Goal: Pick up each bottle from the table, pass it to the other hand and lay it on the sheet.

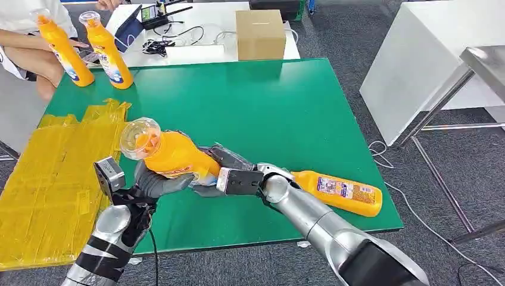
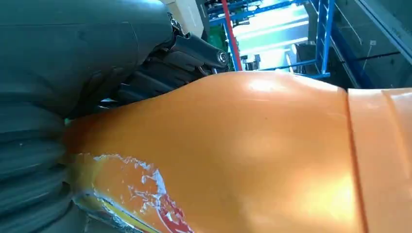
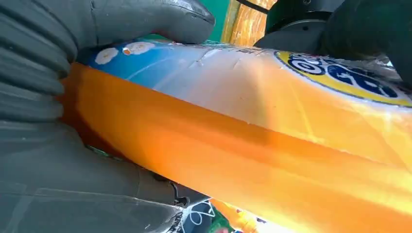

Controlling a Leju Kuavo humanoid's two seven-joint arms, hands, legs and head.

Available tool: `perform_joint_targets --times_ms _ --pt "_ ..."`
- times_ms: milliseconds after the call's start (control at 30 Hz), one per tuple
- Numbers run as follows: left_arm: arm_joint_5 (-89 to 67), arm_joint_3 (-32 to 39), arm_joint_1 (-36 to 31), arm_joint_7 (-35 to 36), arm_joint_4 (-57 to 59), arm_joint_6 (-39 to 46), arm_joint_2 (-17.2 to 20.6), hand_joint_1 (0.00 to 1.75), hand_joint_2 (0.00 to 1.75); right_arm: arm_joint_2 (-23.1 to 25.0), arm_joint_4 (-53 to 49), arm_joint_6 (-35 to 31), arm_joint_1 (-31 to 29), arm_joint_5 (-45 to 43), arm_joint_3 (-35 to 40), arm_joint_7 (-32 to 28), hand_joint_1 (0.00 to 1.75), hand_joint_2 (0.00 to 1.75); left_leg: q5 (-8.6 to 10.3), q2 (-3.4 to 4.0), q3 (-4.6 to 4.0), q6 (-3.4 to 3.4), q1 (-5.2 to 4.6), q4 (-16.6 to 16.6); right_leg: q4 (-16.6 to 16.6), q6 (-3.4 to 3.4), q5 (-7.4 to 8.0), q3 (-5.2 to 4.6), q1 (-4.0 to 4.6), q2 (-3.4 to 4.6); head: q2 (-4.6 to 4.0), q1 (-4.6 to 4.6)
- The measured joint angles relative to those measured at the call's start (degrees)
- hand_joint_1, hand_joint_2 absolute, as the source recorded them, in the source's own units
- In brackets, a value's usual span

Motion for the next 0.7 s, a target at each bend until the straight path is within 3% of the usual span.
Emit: perform_joint_targets --times_ms 33,67,367,700 --pt "0.0 0.0 0.0 0.0 0.0 0.07 0.0 1.75 1.75 0.02 0.0 -0.07 0.0 0.0 0.0 0.02 0.17 1.75 0.0 0.0 0.0 0.0 0.0 0.0 0.0 0.0 0.0 0.0 0.0 0.0 0.0 0.0" --pt "0.0 0.0 0.0 -0.02 0.0 0.24 0.0 1.75 1.75 0.0 0.0 -0.18 0.0 0.0 0.0 0.04 0.0 1.75 0.0 0.0 0.0 0.0 0.0 0.0 0.0 0.0 0.0 0.0 0.0 0.0 0.0 0.0" --pt "-3.02 0.33 -0.35 -1.01 -0.37 8.44 -0.07 1.75 1.75 0.04 -4.84 -10.21 4.11 -0.96 -0.16 4.86 0.0 1.75 0.0 -0.01 -0.01 0.0 0.0 0.0 0.0 0.0 0.0 0.01 0.0 0.0 0.0 0.0" --pt "-10.06 6.47 -0.25 -1.82 -3.08 19.88 0.7 1.75 1.75 -1.36 -20.11 -21.44 14.19 -4.66 -9.75 12.5 0.0 1.75 0.0 -0.04 -0.03 0.0 0.0 0.0 0.0 0.0 0.0 0.01 0.01 -0.01 0.0 -0.02"
